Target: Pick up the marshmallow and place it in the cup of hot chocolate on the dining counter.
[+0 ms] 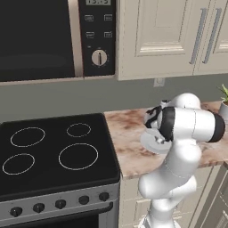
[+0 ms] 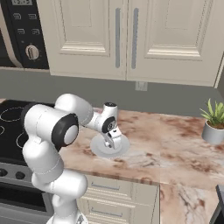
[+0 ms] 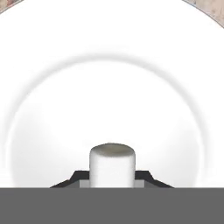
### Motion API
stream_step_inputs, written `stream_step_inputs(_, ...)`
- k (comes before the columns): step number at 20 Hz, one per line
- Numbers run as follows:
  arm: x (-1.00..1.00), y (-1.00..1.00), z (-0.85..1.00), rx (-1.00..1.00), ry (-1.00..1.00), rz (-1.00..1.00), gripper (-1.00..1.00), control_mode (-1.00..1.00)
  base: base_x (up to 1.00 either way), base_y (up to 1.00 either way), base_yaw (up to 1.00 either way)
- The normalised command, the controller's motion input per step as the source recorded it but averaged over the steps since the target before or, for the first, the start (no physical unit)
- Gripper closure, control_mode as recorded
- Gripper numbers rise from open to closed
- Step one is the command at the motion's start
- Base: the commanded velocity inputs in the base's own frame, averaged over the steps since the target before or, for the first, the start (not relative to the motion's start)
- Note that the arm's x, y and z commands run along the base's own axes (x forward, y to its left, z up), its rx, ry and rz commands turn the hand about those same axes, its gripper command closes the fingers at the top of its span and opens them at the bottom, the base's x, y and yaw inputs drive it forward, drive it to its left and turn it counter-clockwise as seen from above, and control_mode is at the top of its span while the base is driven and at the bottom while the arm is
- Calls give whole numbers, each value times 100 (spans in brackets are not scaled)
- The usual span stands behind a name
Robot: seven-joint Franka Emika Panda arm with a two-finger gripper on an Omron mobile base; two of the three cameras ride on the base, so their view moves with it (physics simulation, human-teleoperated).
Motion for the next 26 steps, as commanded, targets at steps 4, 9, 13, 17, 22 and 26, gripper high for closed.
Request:
stream_step_inputs(4, -44, -5, 60, 0, -18, 6, 100, -100, 0, 0, 0)
stream_step_inputs(9, -41, -12, 71, 0, -4, 15, 100, -100, 0, 0, 0)
stream_step_inputs(13, -44, -12, 64, 0, 0, 8, 100, -100, 0, 0, 0)
stream_step_inputs(17, -38, -8, 72, 0, -5, 13, 100, -100, 0, 0, 0)
stream_step_inputs(22, -47, -5, 73, -1, -11, 11, 100, -100, 0, 0, 0)
stream_step_inputs(26, -64, 0, 60, -3, -24, 6, 100, -100, 0, 0, 0)
